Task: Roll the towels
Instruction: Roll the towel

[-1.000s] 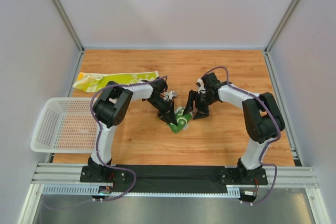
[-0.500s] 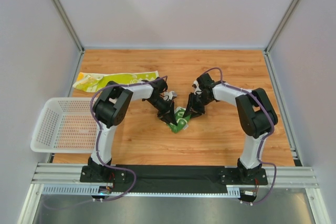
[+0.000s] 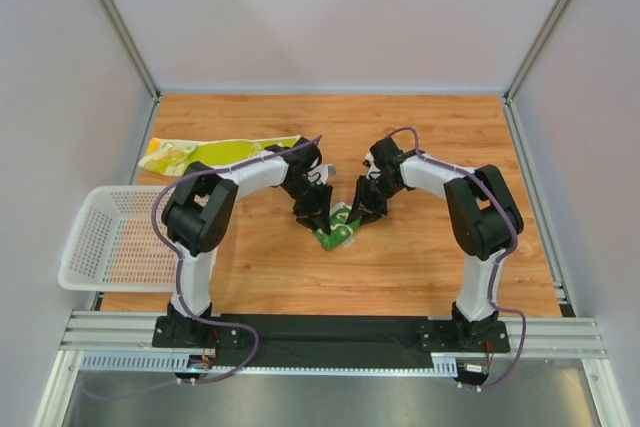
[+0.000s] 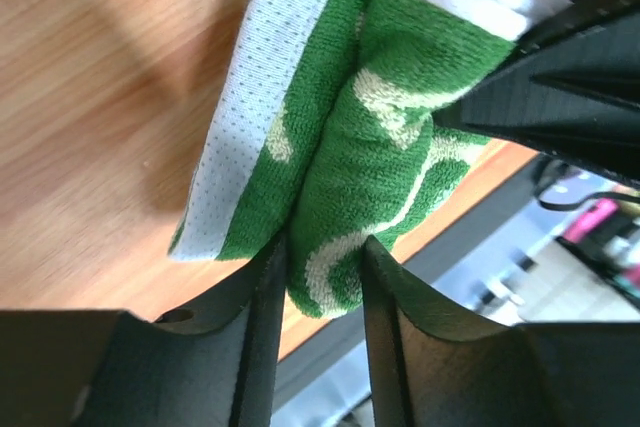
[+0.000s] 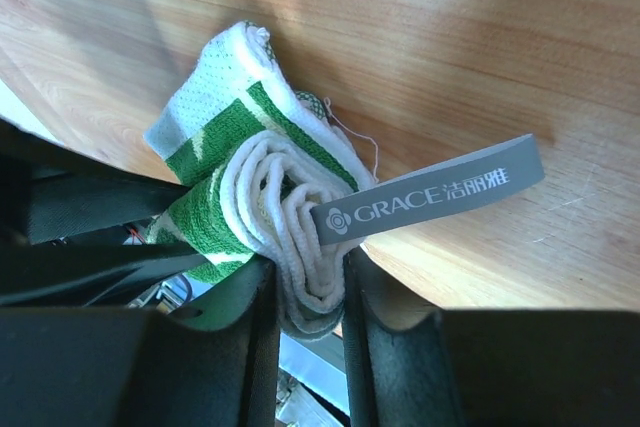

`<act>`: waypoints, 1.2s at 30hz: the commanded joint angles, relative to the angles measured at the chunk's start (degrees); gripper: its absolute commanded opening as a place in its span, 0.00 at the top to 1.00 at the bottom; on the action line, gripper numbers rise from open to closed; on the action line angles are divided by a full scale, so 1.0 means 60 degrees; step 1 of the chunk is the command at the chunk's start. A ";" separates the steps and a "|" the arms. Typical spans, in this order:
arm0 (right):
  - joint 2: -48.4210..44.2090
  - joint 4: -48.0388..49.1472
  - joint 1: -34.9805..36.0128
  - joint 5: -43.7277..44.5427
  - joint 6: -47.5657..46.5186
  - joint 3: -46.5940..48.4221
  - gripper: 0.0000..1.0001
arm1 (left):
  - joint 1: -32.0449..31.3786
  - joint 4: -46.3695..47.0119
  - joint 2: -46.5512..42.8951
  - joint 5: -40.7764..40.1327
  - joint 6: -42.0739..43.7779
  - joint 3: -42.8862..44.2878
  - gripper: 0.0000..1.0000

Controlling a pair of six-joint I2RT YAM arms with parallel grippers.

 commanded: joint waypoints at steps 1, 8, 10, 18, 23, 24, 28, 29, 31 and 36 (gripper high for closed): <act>0.0341 -0.0635 0.0041 0.0739 -0.0175 0.0155 0.89 | -0.0264 -0.0263 -0.0817 -0.1732 0.0716 0.0411 0.57; 0.0531 -0.0943 0.0041 0.0798 -0.0263 0.0623 0.89 | -0.1070 -0.0321 -0.1609 -0.4150 0.1156 0.0514 0.42; 0.0590 -0.1060 0.0042 0.0798 -0.0307 0.0740 0.89 | -0.1407 -0.0264 -0.1873 -0.4913 0.1331 0.0515 0.42; 0.0883 -0.1383 0.0042 0.0900 -0.0380 0.1180 0.89 | -0.2622 0.1113 -0.3117 -0.5531 0.2006 -0.0509 0.46; 0.0942 -0.1558 0.0042 0.0988 -0.0483 0.1341 0.89 | -0.2815 0.1714 -0.3251 -0.4668 0.2035 -0.0818 0.46; 0.0956 -0.1602 0.0042 0.1003 -0.0468 0.1356 0.89 | -0.2844 0.1831 -0.3236 -0.4390 0.2050 -0.0905 0.46; 0.0986 -0.1676 0.0042 0.1032 -0.0468 0.1429 0.89 | -0.3034 0.1935 -0.2988 -0.4358 0.2152 -0.0950 0.46; 0.1015 -0.1719 0.0027 0.1032 -0.0468 0.1458 0.89 | -0.3078 0.1905 -0.2828 -0.4431 0.2167 -0.0994 0.46; 0.1030 -0.1749 0.0027 0.1047 -0.0483 0.1503 0.89 | -0.3107 0.2007 -0.2680 -0.4432 0.2153 -0.1082 0.47; 0.1103 -0.1837 0.0027 0.1032 -0.0527 0.1620 0.89 | -0.3166 0.2315 -0.1950 -0.4387 0.1977 -0.1462 0.46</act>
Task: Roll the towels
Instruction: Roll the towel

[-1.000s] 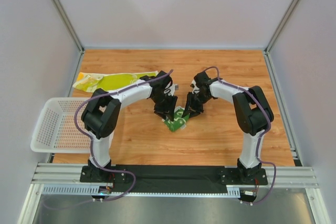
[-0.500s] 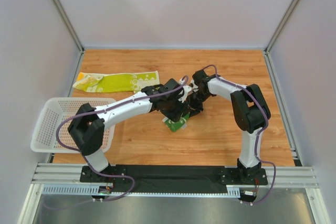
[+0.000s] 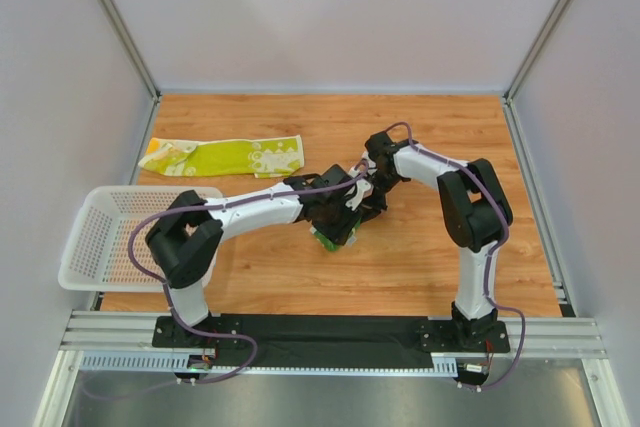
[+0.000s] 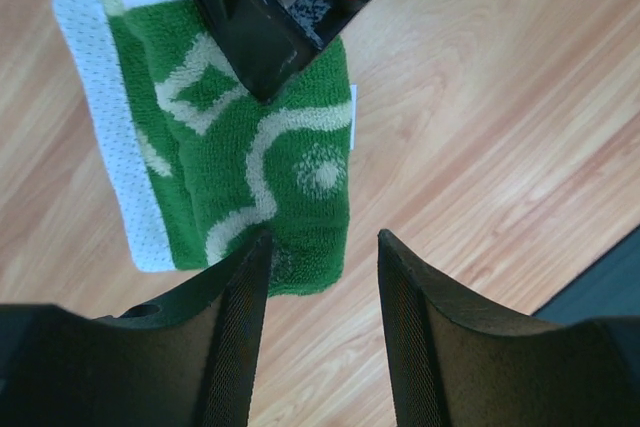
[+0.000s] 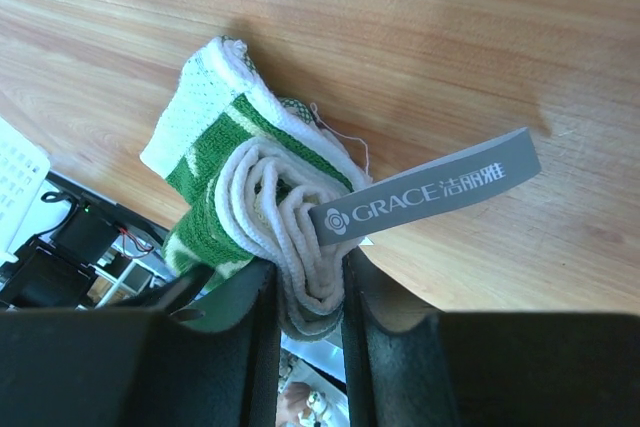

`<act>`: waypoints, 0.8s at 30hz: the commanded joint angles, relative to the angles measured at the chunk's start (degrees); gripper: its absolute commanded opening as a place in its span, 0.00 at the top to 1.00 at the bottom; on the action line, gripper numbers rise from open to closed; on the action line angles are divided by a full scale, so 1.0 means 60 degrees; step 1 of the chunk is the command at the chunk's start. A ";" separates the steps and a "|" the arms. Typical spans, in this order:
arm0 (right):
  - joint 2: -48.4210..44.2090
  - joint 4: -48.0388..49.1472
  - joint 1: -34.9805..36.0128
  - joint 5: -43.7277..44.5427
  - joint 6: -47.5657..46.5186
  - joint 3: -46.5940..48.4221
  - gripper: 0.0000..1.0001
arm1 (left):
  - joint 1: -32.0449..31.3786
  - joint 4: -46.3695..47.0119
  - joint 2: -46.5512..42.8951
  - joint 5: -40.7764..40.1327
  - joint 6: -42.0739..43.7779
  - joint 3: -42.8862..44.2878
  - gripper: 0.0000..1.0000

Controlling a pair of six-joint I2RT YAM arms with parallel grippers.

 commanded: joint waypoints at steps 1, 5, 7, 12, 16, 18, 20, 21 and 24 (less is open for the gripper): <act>0.0302 -0.0201 0.0005 0.0697 -0.0214 0.0228 0.89 | -0.0095 0.0370 0.0526 0.0021 0.0064 -0.0250 0.46; 0.0331 -0.0260 0.0005 0.0683 -0.0257 0.0287 0.89 | -0.0110 0.0413 0.0805 -0.0828 0.0035 -0.0571 0.43; 0.0389 -0.0275 0.0005 0.0653 -0.0272 0.0316 0.89 | -0.0110 0.0603 0.0761 -0.1181 0.0035 -0.0733 0.41; 0.0477 -0.0362 -0.0009 0.0639 -0.0287 0.0448 0.89 | -0.0110 0.0649 0.0966 -0.1649 0.0035 -0.0938 0.39; 0.0579 -0.0406 0.0005 0.0624 -0.0345 0.0565 0.88 | -0.0110 0.0692 0.0996 -0.2132 -0.0023 -0.1143 0.38; 0.0623 -0.0436 0.0005 0.0624 -0.0389 0.0624 0.88 | -0.0110 0.0678 0.0952 -0.2587 -0.0068 -0.1158 0.27; 0.0697 -0.0450 -0.0038 0.0624 -0.0447 0.0697 0.88 | -0.0110 0.0532 0.1024 -0.2821 -0.0082 -0.1100 0.21; 0.0741 -0.0480 -0.0010 0.0624 -0.0448 0.0726 0.88 | -0.0110 0.0517 0.1054 -0.2880 -0.0024 -0.1071 0.21; 0.0960 -0.0626 -0.0038 0.0653 -0.0609 0.0945 0.87 | -0.0096 0.0342 0.1302 -0.3333 -0.0082 -0.0969 0.25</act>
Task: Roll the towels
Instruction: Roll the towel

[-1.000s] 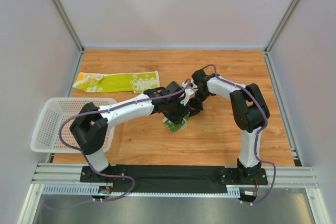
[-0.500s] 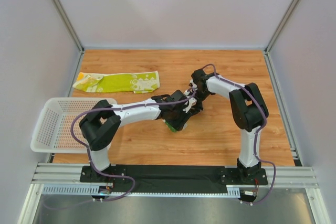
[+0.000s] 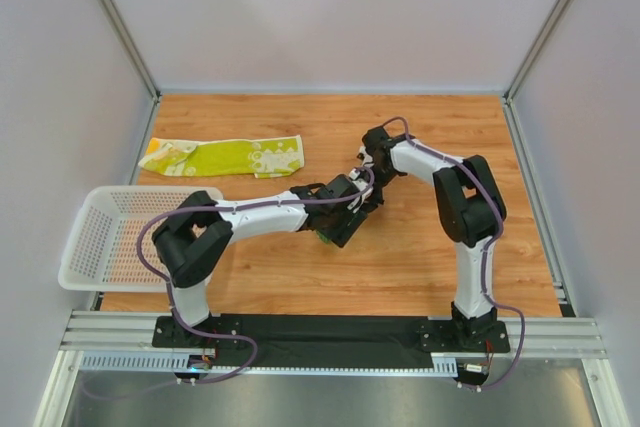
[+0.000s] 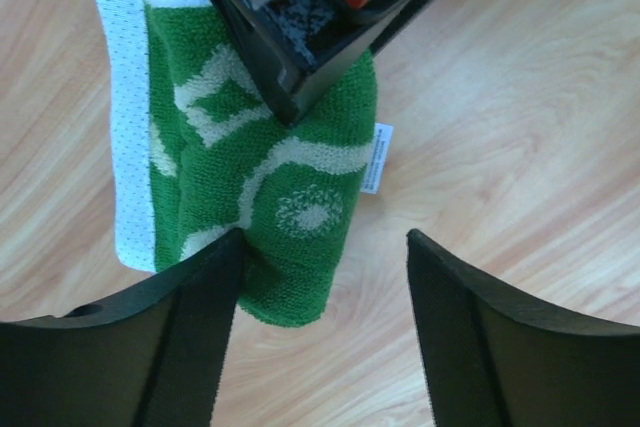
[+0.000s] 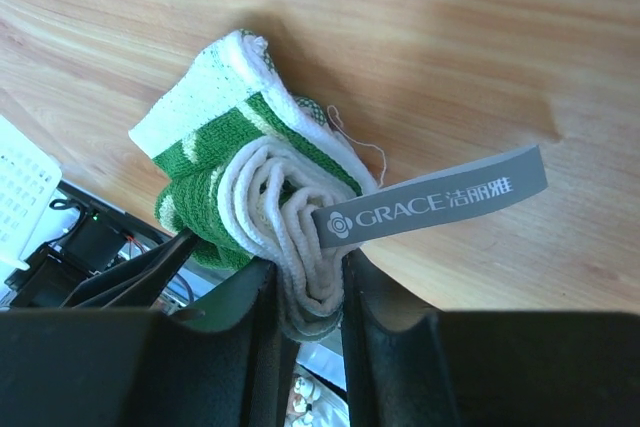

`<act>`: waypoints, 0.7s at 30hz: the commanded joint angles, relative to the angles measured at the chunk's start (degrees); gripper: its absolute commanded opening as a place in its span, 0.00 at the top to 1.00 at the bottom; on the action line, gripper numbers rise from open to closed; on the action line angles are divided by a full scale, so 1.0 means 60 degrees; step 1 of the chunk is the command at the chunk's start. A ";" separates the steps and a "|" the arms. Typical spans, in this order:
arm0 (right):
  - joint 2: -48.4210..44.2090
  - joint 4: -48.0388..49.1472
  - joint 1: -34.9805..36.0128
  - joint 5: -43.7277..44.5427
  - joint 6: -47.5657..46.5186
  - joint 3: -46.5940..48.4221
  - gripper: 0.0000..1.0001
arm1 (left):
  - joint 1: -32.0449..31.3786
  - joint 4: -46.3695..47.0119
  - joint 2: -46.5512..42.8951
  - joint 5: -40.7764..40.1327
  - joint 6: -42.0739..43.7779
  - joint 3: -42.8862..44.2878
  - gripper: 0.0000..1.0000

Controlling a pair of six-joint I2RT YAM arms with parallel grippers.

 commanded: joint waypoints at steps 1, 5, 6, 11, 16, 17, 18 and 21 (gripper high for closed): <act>0.0473 -0.0422 -0.0039 0.0653 -0.0554 0.0272 0.87 | 0.0222 -0.1003 0.0855 -0.1397 0.0063 -0.0341 0.29; 0.0765 -0.0627 -0.0112 0.0566 -0.0759 0.0653 0.87 | 0.0265 -0.1150 0.1207 -0.1441 0.0092 -0.0209 0.58; 0.0882 -0.0671 -0.0126 0.0551 -0.0803 0.0813 0.87 | 0.0265 -0.1165 0.1265 -0.1455 0.0122 -0.0224 0.61; 0.1146 -0.1007 -0.0302 0.0478 -0.0935 0.1385 0.85 | 0.0265 -0.1282 0.1514 -0.1237 0.0297 -0.0122 0.87; 0.1395 -0.1535 -0.0609 0.0433 -0.1271 0.2306 0.67 | 0.0425 -0.1663 0.1456 -0.0228 0.0210 0.0141 1.00; 0.1410 -0.1724 -0.0755 0.0492 -0.1301 0.2410 0.63 | 0.0499 -0.1721 0.1427 0.0587 0.0166 0.0287 1.00; 0.1410 -0.1799 -0.0815 0.0550 -0.1331 0.2527 0.56 | 0.0587 -0.1838 0.1398 0.1030 0.0021 0.0376 1.00; 0.1366 -0.2106 -0.1034 0.0916 -0.1419 0.2879 0.48 | 0.0865 -0.1882 0.1193 0.2365 -0.0171 0.0508 1.00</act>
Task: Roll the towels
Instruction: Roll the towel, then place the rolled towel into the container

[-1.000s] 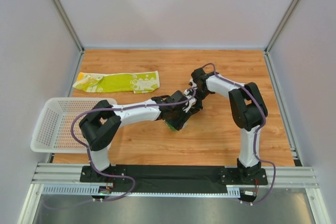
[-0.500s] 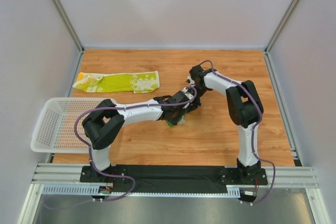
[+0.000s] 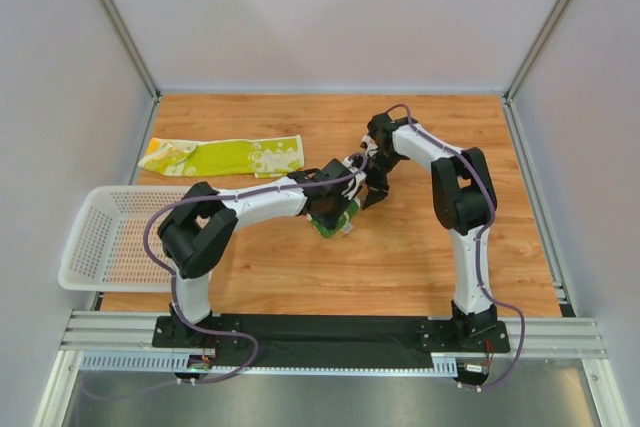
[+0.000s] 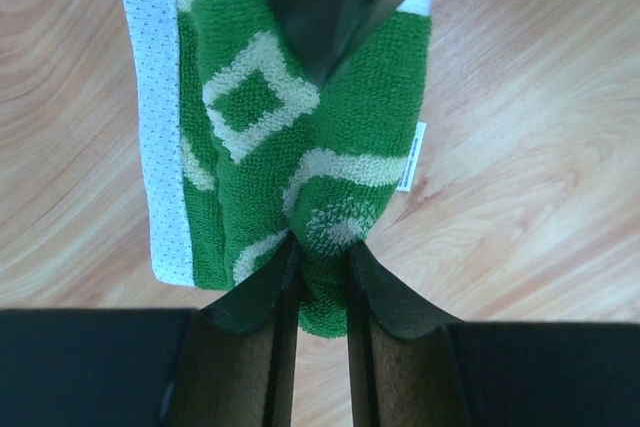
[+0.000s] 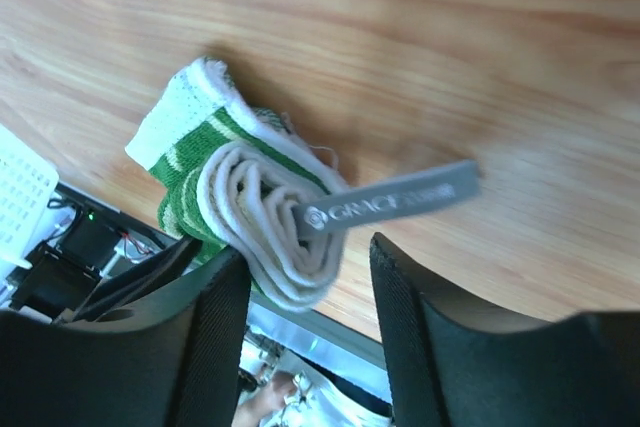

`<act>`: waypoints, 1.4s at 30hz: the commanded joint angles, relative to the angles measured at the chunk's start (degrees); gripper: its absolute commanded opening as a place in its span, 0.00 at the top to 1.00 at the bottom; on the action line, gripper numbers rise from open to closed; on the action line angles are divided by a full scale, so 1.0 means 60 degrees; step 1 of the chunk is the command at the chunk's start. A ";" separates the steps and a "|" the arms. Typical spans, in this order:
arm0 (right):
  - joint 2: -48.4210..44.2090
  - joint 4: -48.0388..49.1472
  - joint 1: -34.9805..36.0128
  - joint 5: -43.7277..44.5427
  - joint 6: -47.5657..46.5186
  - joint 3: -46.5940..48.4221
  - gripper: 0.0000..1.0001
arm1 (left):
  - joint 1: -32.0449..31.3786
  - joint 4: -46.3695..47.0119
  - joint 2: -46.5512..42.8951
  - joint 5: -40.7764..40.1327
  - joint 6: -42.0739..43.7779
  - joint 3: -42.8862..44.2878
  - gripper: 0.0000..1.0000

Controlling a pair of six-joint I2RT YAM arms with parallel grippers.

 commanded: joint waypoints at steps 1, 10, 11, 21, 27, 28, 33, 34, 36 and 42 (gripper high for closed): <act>-0.0003 -0.0340 -0.0550 0.1084 -0.0388 0.0621 0.48 | 0.0330 -0.1325 0.0522 0.2385 -0.0393 -0.0264 1.00; -0.1438 0.0772 -0.1853 0.0677 0.0183 -0.0154 0.47 | 0.1018 -0.2175 0.0551 0.4964 -0.1140 0.1039 1.00; -0.1555 0.0875 -0.1869 0.0603 0.0154 -0.0256 0.47 | 0.1136 -0.2190 0.0537 0.5488 -0.1431 0.1098 1.00; -0.3532 0.3187 -0.1591 -0.0949 0.0637 -0.3725 0.45 | 0.2337 -0.1810 0.1429 0.6782 -0.3029 0.0851 1.00; -0.4354 0.4770 -0.0903 -0.1419 0.1193 -0.5412 0.44 | 0.2440 -0.1692 0.1707 0.6738 -0.3352 0.0747 1.00; -0.4383 0.5019 -0.0728 -0.1507 0.1266 -0.5500 0.43 | 0.2484 -0.1692 0.1766 0.6709 -0.3440 0.0747 1.00; -0.4355 0.5592 -0.0419 -0.1464 0.1370 -0.5794 0.37 | 0.2587 -0.1663 0.2307 0.6884 -0.3602 0.0791 1.00; -0.4253 0.5592 -0.0390 -0.1362 0.1312 -0.5751 0.37 | 0.2616 -0.1662 0.2367 0.7000 -0.3631 0.0805 1.00; -0.4005 0.5548 -0.0390 -0.1201 0.1253 -0.5663 0.37 | 0.2660 -0.1590 0.2484 0.7045 -0.3762 0.0776 1.00; -0.3521 0.5929 -0.0142 -0.1113 0.1370 -0.5779 0.37 | 0.2704 -0.1194 0.2558 0.7353 -0.4202 0.0644 1.00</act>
